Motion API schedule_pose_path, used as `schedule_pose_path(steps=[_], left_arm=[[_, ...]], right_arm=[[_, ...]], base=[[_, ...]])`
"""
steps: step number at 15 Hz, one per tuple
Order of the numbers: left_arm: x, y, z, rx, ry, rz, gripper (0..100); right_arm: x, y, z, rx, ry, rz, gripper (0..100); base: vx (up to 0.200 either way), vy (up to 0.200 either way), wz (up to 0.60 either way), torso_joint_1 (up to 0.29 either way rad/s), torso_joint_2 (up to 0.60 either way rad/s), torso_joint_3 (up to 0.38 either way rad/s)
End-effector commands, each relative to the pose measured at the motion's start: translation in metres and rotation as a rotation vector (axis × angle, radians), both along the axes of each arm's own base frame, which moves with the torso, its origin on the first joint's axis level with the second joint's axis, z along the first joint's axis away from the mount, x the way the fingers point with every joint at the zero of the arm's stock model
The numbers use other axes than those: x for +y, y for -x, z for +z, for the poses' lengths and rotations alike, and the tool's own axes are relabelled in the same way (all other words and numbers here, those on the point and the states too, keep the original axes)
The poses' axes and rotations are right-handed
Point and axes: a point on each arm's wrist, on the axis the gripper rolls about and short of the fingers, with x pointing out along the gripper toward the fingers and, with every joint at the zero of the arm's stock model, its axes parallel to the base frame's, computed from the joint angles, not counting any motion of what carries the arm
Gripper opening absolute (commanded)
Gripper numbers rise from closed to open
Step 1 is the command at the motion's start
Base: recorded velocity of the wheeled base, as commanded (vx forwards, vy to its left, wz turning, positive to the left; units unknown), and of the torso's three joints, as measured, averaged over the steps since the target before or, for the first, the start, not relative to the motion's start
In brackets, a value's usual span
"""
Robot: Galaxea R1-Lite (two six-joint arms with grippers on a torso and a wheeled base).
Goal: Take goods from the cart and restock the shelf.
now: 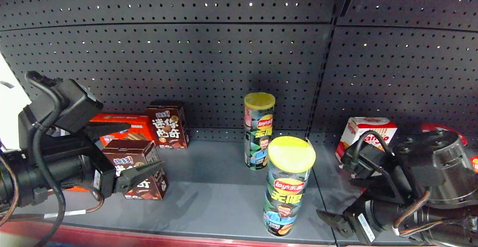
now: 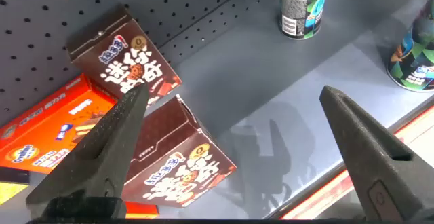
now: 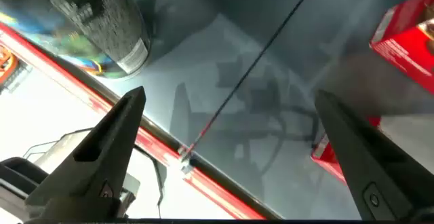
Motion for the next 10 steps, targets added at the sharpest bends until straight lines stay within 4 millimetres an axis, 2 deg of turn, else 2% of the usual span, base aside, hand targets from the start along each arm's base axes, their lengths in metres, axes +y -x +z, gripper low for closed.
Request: schedule_pose_path(steps=[1,10], left_arm=[[-0.001,-0.002,-0.001,0.007,-0.002,-0.001,100],[-0.001,-0.001,-0.007,0.023,-0.011,-0.009,100]], right_arm=[[0.005,-0.005,-0.003,0.010,0.012,0.001,100],[0.018,-0.014,-0.007,0.015,0.020,0.012,100]], base=[[0.000,0.000,0.00,0.000,0.00,0.000],[0.000,0.000,0.00,0.000,0.00,0.000]])
